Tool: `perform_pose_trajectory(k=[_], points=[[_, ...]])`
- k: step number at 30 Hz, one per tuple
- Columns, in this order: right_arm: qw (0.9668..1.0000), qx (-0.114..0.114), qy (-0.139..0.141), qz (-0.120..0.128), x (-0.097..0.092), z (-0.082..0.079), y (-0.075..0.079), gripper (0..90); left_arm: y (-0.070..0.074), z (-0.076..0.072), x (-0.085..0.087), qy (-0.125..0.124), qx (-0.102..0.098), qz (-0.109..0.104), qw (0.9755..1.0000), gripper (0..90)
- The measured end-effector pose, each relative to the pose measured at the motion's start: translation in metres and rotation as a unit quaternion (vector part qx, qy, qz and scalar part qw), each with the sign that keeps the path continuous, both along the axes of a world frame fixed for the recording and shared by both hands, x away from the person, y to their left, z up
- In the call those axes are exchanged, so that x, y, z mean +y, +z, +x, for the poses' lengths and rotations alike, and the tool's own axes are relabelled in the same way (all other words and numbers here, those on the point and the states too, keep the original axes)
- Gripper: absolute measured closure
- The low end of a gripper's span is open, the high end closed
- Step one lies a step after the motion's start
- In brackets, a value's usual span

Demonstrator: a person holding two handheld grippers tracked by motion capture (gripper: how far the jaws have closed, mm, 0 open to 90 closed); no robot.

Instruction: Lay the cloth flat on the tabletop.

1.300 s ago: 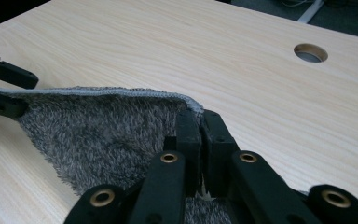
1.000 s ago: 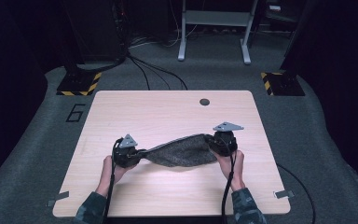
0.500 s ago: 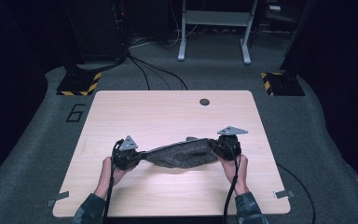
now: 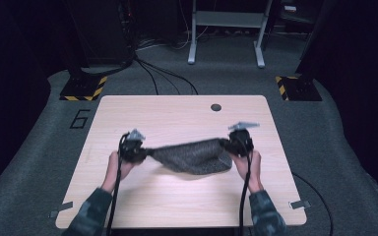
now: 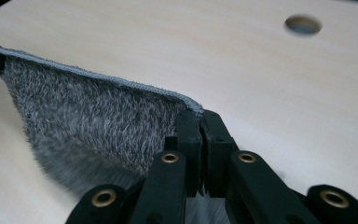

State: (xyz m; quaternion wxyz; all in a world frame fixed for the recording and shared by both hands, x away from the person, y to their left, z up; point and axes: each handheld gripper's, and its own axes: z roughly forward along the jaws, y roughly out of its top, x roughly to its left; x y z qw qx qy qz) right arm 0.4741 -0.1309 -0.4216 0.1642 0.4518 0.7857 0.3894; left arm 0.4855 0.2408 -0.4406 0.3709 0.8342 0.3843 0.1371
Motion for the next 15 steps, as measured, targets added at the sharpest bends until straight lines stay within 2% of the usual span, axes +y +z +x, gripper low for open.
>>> perform_pose_trajectory(k=[2, 3, 4, 5, 6, 7, 8, 9, 10, 11, 13, 14, 15], points=[[0.9998, -0.015, -0.008, -0.006, 0.004, 0.034, 0.023, 88.0, 0.035, 0.026, -0.005, 0.029, -0.031, 0.010, 0.9990, 88.5], [0.9996, -0.023, -0.013, -0.012, 0.007, 0.046, 0.039, 87.9, 0.060, 0.033, -0.006, 0.041, -0.058, -0.001, 0.9975, 88.5], [0.9989, -0.044, -0.016, -0.003, 0.007, 0.054, 0.060, 87.9, 0.080, 0.034, -0.007, 0.050, -0.084, 0.005, 0.9953, 88.5], [0.9980, -0.059, -0.021, 0.007, 0.008, 0.056, 0.077, 87.9, 0.093, 0.032, -0.008, 0.052, -0.101, 0.007, 0.9936, 88.5], [0.9973, -0.069, -0.023, 0.007, 0.007, 0.055, 0.088, 87.9, 0.112, 0.025, -0.007, 0.047, -0.124, 0.000, 0.9912, 88.4], [0.9958, -0.086, -0.024, 0.020, 0.004, 0.050, 0.104, 87.8, 0.121, 0.019, -0.006, 0.045, -0.139, 0.003, 0.9892, 88.4], [0.9946, -0.096, -0.022, 0.030, 0.002, 0.045, 0.111, 87.8, 0.129, 0.008, -0.004, 0.039, -0.157, 0.012, 0.9867, 88.3], [0.9934, -0.108, -0.016, 0.035, -0.001, 0.035, 0.117, 87.7, 0.131, 0.002, -0.002, 0.031, -0.162, 0.009, 0.9863, 88.3], [0.9932, -0.110, -0.012, 0.035, -0.003, 0.029, 0.117, 87.5, 0.129, -0.007, -0.001, 0.024, -0.163, 0.010, 0.9863, 88.2], [0.9931, -0.112, -0.005, 0.034, -0.004, 0.019, 0.114, 87.3, 0.120, -0.019, -0.002, 0.013, -0.165, 0.027, 0.9858, 88.0], [0.9943, -0.104, 0.009, 0.022, -0.006, -0.003, 0.093, 87.0, 0.094, -0.034, -0.004, -0.009, -0.146, 0.036, 0.9885, 87.6], [0.9950, -0.098, 0.015, 0.013, -0.007, -0.013, 0.078, 86.9, 0.081, -0.040, -0.006, -0.017, -0.138, 0.050, 0.9890, 87.4], [0.9956, -0.092, 0.017, 0.010, -0.008, -0.020, 0.066, 86.8, 0.062, -0.047, -0.007, -0.024, -0.123, 0.051, 0.9908, 87.0]])
